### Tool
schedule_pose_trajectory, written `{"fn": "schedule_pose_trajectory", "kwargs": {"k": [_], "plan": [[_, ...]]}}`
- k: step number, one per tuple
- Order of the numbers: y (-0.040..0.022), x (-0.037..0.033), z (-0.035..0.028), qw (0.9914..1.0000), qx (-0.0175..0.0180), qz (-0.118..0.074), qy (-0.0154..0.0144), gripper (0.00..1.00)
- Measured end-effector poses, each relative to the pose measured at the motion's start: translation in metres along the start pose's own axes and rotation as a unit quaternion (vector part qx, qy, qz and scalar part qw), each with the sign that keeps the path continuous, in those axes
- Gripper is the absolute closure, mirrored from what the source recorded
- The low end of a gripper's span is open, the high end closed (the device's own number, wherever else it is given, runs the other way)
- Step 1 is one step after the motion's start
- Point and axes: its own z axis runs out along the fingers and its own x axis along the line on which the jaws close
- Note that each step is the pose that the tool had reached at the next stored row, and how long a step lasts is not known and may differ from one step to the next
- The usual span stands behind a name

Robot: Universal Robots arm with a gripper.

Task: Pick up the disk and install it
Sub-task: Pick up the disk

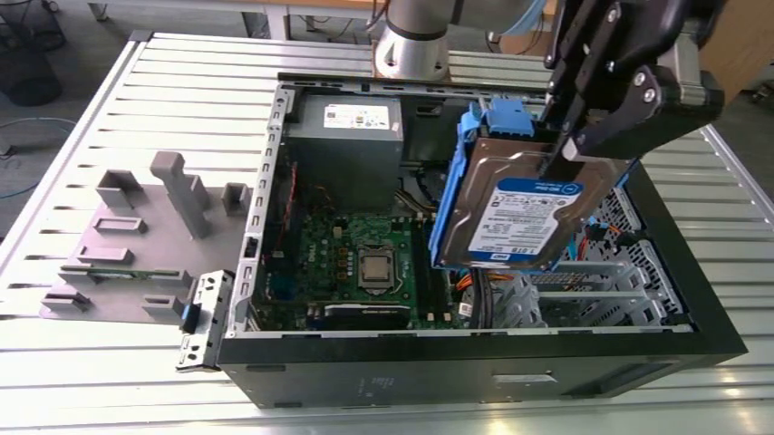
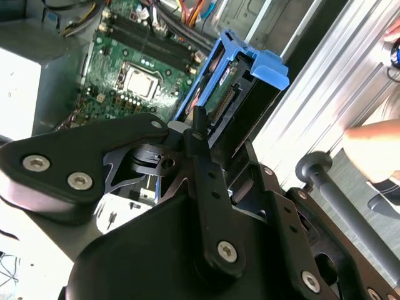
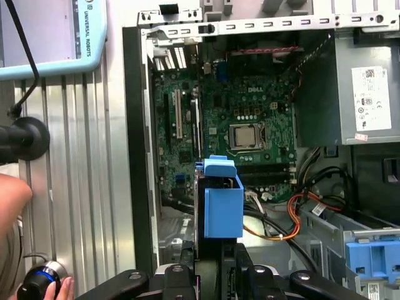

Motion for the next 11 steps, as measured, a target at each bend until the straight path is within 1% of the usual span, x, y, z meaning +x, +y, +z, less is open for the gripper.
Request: {"fn": "schedule_pose_trajectory", "kwargs": {"k": [4,5,9,11], "plan": [[-0.0162,-0.0013,0.0,1.0,-0.0012,0.0,0.0,0.65],[-0.0245,-0.002,-0.0001,1.0,-0.0018,0.0,0.0001,0.65],[-0.0403,-0.0033,-0.0002,1.0,-0.0029,0.0,0.0002,0.65],[-0.0473,-0.0039,-0.0002,0.99999,-0.0033,0.0,0.0002,0.65]]}}
